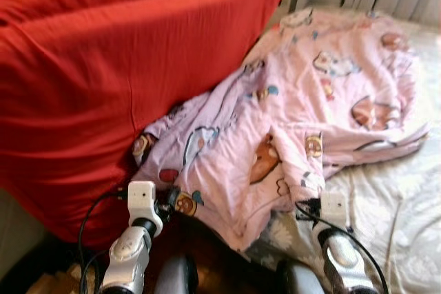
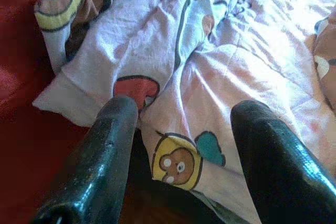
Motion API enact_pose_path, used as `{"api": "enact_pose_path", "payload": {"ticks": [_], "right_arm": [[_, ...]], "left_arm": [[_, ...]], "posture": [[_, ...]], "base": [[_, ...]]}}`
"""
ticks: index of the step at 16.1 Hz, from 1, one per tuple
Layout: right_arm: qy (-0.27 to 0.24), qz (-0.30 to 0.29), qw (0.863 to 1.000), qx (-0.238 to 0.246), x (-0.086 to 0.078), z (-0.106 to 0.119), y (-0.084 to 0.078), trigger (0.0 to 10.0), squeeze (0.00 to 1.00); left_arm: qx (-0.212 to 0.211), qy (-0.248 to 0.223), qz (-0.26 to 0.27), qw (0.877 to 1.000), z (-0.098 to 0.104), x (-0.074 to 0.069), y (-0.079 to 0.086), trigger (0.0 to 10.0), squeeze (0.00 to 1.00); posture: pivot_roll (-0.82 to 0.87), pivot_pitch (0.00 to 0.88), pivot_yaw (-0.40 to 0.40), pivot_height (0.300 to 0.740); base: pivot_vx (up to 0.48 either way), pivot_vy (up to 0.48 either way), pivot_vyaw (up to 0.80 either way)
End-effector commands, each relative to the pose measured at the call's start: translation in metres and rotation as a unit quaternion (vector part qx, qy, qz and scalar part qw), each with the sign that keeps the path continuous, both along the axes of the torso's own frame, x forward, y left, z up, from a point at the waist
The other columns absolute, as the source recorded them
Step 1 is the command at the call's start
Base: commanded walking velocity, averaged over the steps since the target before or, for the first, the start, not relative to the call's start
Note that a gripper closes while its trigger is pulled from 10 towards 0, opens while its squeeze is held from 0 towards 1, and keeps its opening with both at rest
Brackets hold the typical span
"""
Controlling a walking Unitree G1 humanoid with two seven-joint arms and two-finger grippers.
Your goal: Clean up the room
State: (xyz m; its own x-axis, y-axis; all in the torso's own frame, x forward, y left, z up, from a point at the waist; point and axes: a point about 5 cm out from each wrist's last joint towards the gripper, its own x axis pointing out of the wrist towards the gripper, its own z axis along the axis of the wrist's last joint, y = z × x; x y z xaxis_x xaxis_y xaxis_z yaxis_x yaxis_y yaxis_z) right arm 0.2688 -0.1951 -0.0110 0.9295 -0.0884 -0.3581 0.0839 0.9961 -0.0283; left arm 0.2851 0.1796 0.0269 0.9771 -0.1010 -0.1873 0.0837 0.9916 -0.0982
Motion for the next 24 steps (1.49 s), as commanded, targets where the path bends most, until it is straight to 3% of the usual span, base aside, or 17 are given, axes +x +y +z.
{"api": "enact_pose_path", "payload": {"ticks": [1,8,12,18,21,24], "right_arm": [[-0.004,-0.013,1.0,0.005,-0.002,-0.001,-0.001,10.0,0.0],[-0.019,-0.014,0.999,0.024,0.0,0.003,-0.004,10.0,0.0],[-0.025,-0.026,0.999,0.031,-0.001,0.004,-0.004,10.0,0.0],[-0.035,-0.051,0.997,0.041,-0.002,0.004,-0.006,10.0,0.0],[-0.045,-0.044,0.996,0.057,0.002,0.007,-0.001,10.0,0.0],[-0.042,-0.048,0.997,0.052,0.002,0.008,-0.001,10.0,0.0]], "left_arm": [[-0.001,0.006,0.007,1.0,-0.004,-0.001,0.005,10.0,0.0],[0.006,0.022,0.006,1.0,-0.011,-0.001,0.007,10.0,0.0],[-0.002,0.071,0.027,0.997,-0.029,-0.012,0.016,10.0,0.0],[-0.009,0.143,0.058,0.988,-0.051,-0.029,0.026,10.0,0.0],[-0.011,0.192,0.076,0.978,-0.065,-0.045,0.032,10.0,0.0],[-0.008,0.199,0.076,0.977,-0.068,-0.049,0.032,10.0,0.0]], "posture": [[0.04,0.0,0.037,0.614],[0.04,0.0,0.045,0.694],[0.04,0.0,0.051,0.74],[0.04,0.0,0.044,0.74],[0.05,0.0,0.04,0.74],[0.05,0.0,0.039,0.74]], "base": [[0.0,0.0,0.0],[0.0,0.0,0.0],[0.0,0.0,0.0],[0.0,0.0,0.0],[0.0,0.0,0.0],[-0.087,0.0,0.0]]}}
